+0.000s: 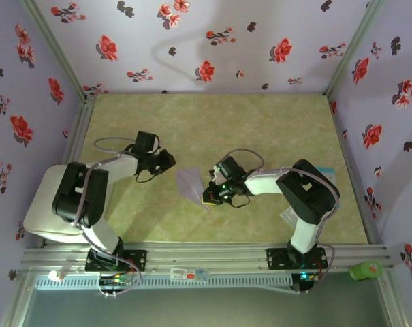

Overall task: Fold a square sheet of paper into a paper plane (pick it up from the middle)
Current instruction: Fourth fold the wing at the center of the table.

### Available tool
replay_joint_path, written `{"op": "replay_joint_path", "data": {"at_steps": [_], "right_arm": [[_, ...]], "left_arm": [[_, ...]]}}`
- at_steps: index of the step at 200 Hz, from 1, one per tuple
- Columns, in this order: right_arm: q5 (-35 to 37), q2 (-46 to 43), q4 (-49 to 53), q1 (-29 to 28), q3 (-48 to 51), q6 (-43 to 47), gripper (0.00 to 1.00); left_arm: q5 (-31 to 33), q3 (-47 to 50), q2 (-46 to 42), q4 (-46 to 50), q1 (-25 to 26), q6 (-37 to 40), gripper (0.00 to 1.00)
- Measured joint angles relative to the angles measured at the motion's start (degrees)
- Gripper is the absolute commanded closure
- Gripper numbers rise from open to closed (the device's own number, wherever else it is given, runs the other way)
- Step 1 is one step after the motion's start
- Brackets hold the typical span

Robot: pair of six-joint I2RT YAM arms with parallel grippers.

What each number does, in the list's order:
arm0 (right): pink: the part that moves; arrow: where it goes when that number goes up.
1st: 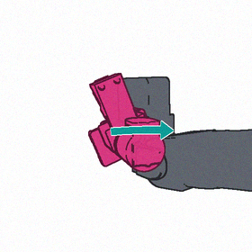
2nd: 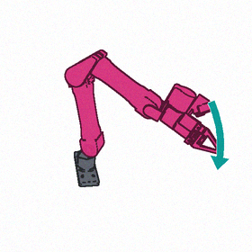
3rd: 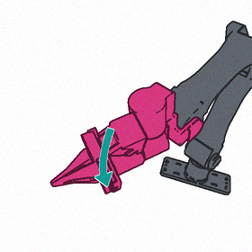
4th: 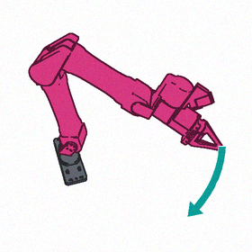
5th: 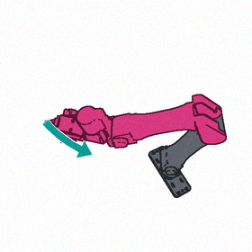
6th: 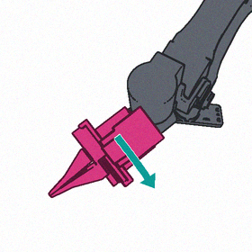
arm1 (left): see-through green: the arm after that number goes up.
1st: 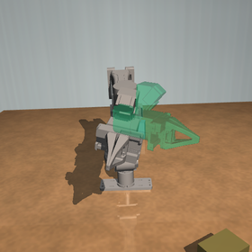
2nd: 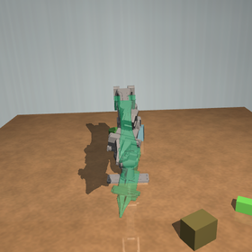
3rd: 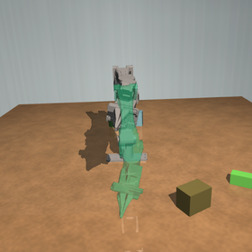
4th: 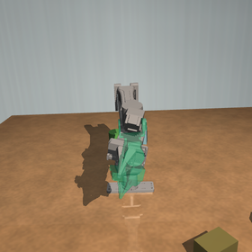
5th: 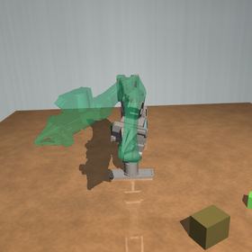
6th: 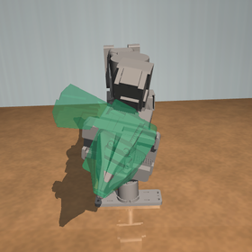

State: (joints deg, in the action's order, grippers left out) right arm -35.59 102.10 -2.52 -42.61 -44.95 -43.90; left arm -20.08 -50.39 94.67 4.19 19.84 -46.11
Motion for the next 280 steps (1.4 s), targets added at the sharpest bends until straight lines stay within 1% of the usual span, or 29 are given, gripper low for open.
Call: {"op": "replay_joint_path", "data": {"at_steps": [24, 40, 73, 95, 118, 141, 190, 232, 280], "right_arm": [[0.0, 0.0, 0.0, 0.0, 0.0, 0.0, 1.0], [0.0, 0.0, 0.0, 0.0, 0.0, 0.0, 1.0], [0.02, 0.0, 0.02, 0.0, 0.0, 0.0, 1.0], [0.02, 0.0, 0.02, 0.0, 0.0, -0.02, 1.0], [0.07, -0.17, 0.28, 0.0, 0.0, -0.02, 1.0], [0.39, -0.55, 1.11, 0.0, 0.0, -0.04, 1.0], [1.57, -2.19, 3.78, -0.02, -0.35, -1.16, 0.99], [0.87, -3.15, 2.91, -0.02, -0.76, -3.72, 0.99], [1.4, 2.45, 3.26, -0.02, -8.15, -4.15, 0.97]], "left_arm": [[0.13, -0.24, -4.11, 0.31, 1.66, -0.31, 0.83], [-0.02, -0.17, -5.03, -0.74, 4.72, -1.53, 0.84], [-0.98, 0.48, -3.52, -4.28, 13.07, -4.31, 0.85], [-1.16, 2.51, -0.81, -7.82, 16.17, -6.08, 0.86], [-0.46, 5.79, 1.88, -9.62, 15.91, -7.39, 0.86], [-0.04, 8.74, 2.8, -11.72, 15.04, -7.82, 0.87], [-1.57, 11.34, 2.89, -17.16, 13.99, -8.52, 0.88], [-1.57, 12.17, 2.89, -19.32, 13.81, -8.87, 0.88], [-1.86, 12.2, 3.26, -20.09, 13.57, -8.9, 0.89]]}}
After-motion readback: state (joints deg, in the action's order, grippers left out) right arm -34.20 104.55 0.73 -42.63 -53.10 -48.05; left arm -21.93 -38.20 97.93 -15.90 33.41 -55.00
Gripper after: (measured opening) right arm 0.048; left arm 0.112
